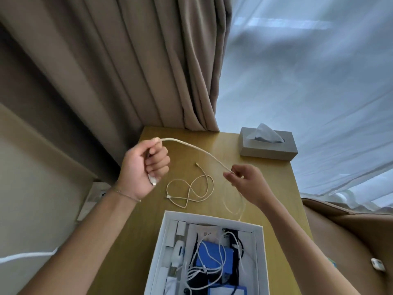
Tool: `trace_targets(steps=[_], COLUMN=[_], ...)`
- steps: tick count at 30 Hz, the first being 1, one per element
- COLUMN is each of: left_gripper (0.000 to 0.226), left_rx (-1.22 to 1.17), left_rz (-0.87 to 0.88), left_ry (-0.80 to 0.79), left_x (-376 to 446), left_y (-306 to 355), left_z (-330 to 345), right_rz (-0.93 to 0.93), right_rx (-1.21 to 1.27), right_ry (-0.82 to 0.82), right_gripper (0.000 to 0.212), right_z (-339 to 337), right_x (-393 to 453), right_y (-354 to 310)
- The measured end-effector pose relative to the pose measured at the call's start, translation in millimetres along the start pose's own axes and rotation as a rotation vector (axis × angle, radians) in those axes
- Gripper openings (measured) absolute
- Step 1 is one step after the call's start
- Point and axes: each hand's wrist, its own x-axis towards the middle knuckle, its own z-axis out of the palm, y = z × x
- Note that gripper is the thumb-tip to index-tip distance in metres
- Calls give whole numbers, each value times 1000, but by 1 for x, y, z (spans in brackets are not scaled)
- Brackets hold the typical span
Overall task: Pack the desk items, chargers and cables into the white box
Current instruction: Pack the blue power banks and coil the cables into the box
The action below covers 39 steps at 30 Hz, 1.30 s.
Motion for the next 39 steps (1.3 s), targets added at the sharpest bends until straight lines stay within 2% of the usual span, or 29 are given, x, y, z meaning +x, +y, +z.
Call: trace_targets(steps=[4, 6, 9, 12, 15, 17, 19, 22, 24, 26, 28, 29, 32, 36, 37, 39], left_gripper=[40, 38, 34, 32, 31, 28, 25, 27, 34, 45, 45, 43, 39, 37, 36, 36], left_rx=[-189, -178, -79, 294, 772, 1057, 1265, 1377, 1416, 1273, 1012, 919, 599, -172, -285, -354], left_rz=[140, 156, 192, 384, 557, 618, 588, 428, 307, 96, -107, -156, -236, -354, -340, -266], left_ry=[302, 425, 489, 448, 328, 203, 75, -6, -37, -125, -227, -262, -319, -422, -432, -392], left_x=[-18, -25, -28, -30, -34, -36, -39, -43, -46, -49, -53, -56, -65, -78, -81, -85], left_y=[47, 52, 39, 14, -13, -30, -42, -50, -50, -44, -31, -25, -7, 16, 19, 20], left_z=[-50, -63, -59, -37, -11, 1, 6, 4, 1, -2, -9, -14, -35, -55, -55, -51], right_rz=[45, 24, -19, -71, -124, -208, -284, -283, -256, -201, -139, -114, -85, -41, -25, 6], right_rx=[-1, 0, -46, -284, -351, -388, -389, -375, -436, -372, -196, -127, -38, -21, -21, -84], right_ry=[6, 20, 21, -79, -260, -318, -297, -260, -220, -253, -328, -346, -332, -197, -160, -104], right_gripper=[34, 32, 29, 23, 22, 24, 24, 23, 44, 52, 44, 40, 35, 31, 31, 31], right_z=[-9, -13, -8, 13, 37, 46, 48, 41, 36, 28, 16, 10, -3, -14, -14, -4], right_x=[-6, -9, -12, -16, -24, -31, -36, -40, -42, -41, -41, -41, -37, -30, -29, -28], right_y=[11, 9, -10, -39, -72, -92, -106, -113, -109, -100, -89, -84, -69, -47, -45, -47])
